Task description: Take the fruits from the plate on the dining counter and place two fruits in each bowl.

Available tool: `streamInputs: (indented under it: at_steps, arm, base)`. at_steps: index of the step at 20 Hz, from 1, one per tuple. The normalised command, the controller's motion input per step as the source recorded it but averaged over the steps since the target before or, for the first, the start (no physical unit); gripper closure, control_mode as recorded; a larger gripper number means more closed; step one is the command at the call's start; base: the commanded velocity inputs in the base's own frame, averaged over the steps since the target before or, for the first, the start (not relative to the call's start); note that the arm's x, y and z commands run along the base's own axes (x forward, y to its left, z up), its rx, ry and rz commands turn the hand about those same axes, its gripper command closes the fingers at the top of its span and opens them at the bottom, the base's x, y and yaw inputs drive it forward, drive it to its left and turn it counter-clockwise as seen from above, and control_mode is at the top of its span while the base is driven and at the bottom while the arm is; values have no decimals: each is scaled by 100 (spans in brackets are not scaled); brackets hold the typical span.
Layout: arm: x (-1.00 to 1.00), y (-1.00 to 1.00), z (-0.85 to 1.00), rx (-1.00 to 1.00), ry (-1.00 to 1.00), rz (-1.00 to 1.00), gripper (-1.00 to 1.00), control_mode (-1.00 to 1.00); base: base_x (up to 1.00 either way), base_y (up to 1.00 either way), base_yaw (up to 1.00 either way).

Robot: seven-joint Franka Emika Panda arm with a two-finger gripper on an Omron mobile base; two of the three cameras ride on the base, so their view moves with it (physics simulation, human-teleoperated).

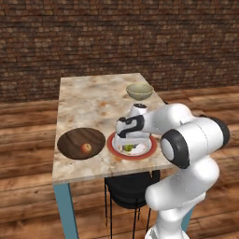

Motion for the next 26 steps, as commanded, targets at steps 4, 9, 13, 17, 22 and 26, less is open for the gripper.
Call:
streamInputs:
  at_steps: [4,9,13,17,22,26]
  arm:
    - [-12,3,84,0,-5,0,100,-100]
    - [-30,30,100,0,-4,0,100,-100]
    - [2,88,95,0,-3,0,100,-100]
    - [26,100,40,0,2,6,100,-100]
    - [31,94,-4,-4,3,4,100,-100]
    - [41,36,-47,-1,0,0,100,-100]
  base:
    - [0,0,0]
    - [0,0,0]
    - [0,0,0]
    - [0,0,0]
    - [0,0,0]
    - [0,0,0]
